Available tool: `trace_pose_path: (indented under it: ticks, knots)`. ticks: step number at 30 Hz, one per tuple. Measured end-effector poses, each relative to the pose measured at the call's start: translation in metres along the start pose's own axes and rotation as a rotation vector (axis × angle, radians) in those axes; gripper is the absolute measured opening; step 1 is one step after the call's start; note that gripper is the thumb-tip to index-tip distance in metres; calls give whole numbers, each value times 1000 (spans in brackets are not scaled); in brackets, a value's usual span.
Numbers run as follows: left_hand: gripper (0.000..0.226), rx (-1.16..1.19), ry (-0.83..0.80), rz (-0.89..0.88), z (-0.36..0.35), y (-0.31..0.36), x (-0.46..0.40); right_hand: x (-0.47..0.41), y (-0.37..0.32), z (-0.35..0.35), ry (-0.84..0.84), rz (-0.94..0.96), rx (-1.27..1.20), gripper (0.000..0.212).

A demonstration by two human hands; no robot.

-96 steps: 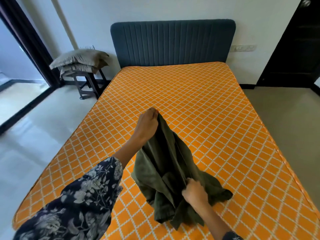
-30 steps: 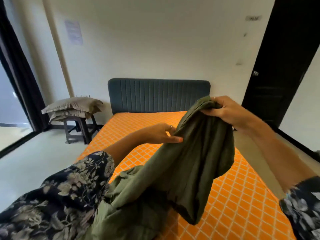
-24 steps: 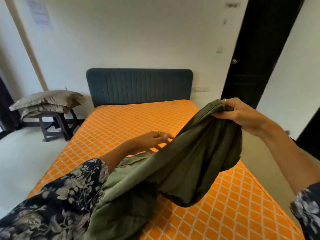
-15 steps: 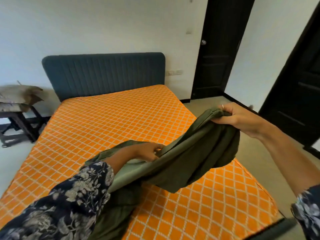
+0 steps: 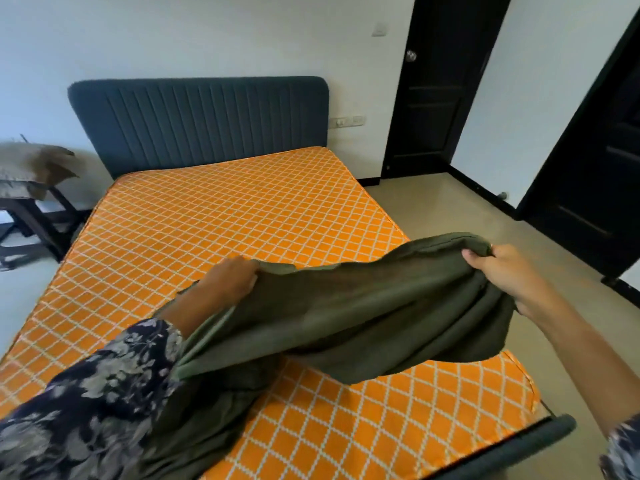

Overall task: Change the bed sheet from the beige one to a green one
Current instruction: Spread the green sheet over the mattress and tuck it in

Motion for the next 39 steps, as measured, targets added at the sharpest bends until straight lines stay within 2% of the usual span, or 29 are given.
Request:
trace_pose_path:
  ticks: [2, 3, 5, 7, 8, 9, 12, 13, 15, 18, 20, 22, 25, 27, 28, 29, 31, 32, 33, 35, 39]
  knots:
    - [27, -41, 51, -95, 38, 25, 15, -8, 2, -21, 79, 40, 166, 32]
    - [26, -67, 67, -154, 54, 41, 23, -4, -6, -44, 45, 109, 211, 31]
    - [26, -134, 90, -241, 80, 75, 37, 22, -30, -104, -198, 311, 166, 37]
    - [26, -142, 116, -269, 102, 99, 40, 60, -46, -167, -553, 383, 88, 61]
    - [26, -131, 118, -268, 110, 105, 40, 72, -53, -188, -644, 414, 70, 67]
    - [25, -119, 114, -279, 118, 109, 40, 76, -60, -197, -656, 434, 38, 61]
    - [21, 8, 60, -366, 125, 104, 44, 68, -73, -196, -608, 525, -92, 9]
    - [20, 86, 40, -402, 122, 97, 46, 68, -72, -193, -630, 549, -56, 15]
    - [20, 239, -39, -423, 107, 81, 51, 75, -63, -192, -729, 578, -2, 23]
    - [22, 412, -223, -377, 67, 67, 55, 88, -46, -185, -855, 550, 1, 17]
    - [27, 363, -259, -380, 42, 71, 60, 92, -39, -176, -885, 548, 14, 14]
    - [37, 300, -322, -391, 0, 75, 61, 97, -22, -172, -940, 501, 37, 22]
    - [30, 223, -331, -425, -60, 77, 70, 110, 3, -172, -964, 424, 237, 37]
    - [20, 295, -295, -438, -82, 82, 78, 115, 21, -175, -939, 401, 377, 35]
    - [18, 391, -276, -427, -85, 88, 81, 117, 32, -178, -922, 365, 440, 28]
    - [19, 484, -252, -392, -82, 93, 86, 119, 40, -179, -909, 309, 515, 36]
    - [20, 623, -149, -346, -66, 107, 94, 120, 55, -177, -847, 262, 570, 109]
    - [21, 664, -84, -337, -56, 114, 100, 116, 63, -177, -792, 251, 579, 124]
    - [23, 677, -36, -338, -49, 124, 106, 117, 64, -176, -756, 230, 578, 126]
    - [21, 649, -1, -363, -42, 148, 118, 118, 66, -181, -732, 246, 517, 110]
    - [8, 620, 109, -334, -40, 178, 136, 127, 60, -198, -813, 346, 440, 66]
Point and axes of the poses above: each hand's wrist, its own x-axis away from the middle knuckle, its own z-axis out of the back of the hand, y = z × x, the point moved 7 cm from there along -x, towards the middle knuckle, and after that the axes turned 8 degrees about -x, right-handed, at the moved point
